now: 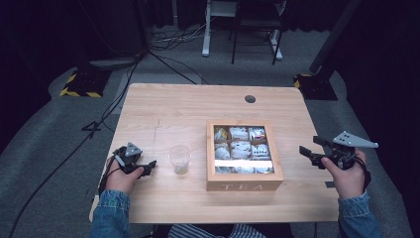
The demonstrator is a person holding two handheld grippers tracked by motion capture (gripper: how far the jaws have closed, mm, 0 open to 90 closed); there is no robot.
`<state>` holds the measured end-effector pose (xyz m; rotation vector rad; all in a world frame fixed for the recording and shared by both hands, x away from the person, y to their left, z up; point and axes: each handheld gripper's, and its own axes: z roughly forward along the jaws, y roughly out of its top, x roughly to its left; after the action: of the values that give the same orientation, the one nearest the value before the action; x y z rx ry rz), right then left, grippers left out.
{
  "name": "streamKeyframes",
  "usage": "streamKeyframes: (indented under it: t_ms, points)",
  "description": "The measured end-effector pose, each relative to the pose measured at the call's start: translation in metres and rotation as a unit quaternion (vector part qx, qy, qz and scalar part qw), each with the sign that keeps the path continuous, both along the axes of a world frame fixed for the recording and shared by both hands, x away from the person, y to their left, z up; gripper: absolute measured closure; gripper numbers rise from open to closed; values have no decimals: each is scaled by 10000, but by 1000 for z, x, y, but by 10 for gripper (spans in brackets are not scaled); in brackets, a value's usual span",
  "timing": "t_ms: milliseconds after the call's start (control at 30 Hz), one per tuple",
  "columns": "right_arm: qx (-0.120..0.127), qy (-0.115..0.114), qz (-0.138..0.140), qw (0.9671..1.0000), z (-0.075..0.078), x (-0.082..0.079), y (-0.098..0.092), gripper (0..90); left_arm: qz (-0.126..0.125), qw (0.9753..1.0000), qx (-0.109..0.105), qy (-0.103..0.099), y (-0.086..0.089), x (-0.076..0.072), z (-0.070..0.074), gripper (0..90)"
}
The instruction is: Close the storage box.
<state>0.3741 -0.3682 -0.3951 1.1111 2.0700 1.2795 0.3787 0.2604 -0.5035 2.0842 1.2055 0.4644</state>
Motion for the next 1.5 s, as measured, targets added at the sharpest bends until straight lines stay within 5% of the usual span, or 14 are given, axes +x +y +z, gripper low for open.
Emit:
streamKeyframes:
  t_ms: [333,800,1200,1500]
  points:
    - [-90,246,-248,9993,-34,29,-22,238,16,10000,35,-1,2,1,0,255]
    - [-263,573,-377,9973,-80,43,-33,230,60,10000,10,10,1,2,0,236]
    - [-611,820,-319,9942,-98,46,-29,195,62,10000,34,27,1,3,0,227]
    - [-953,1147,-235,9885,-106,46,-26,147,64,10000,43,44,1,3,0,223]
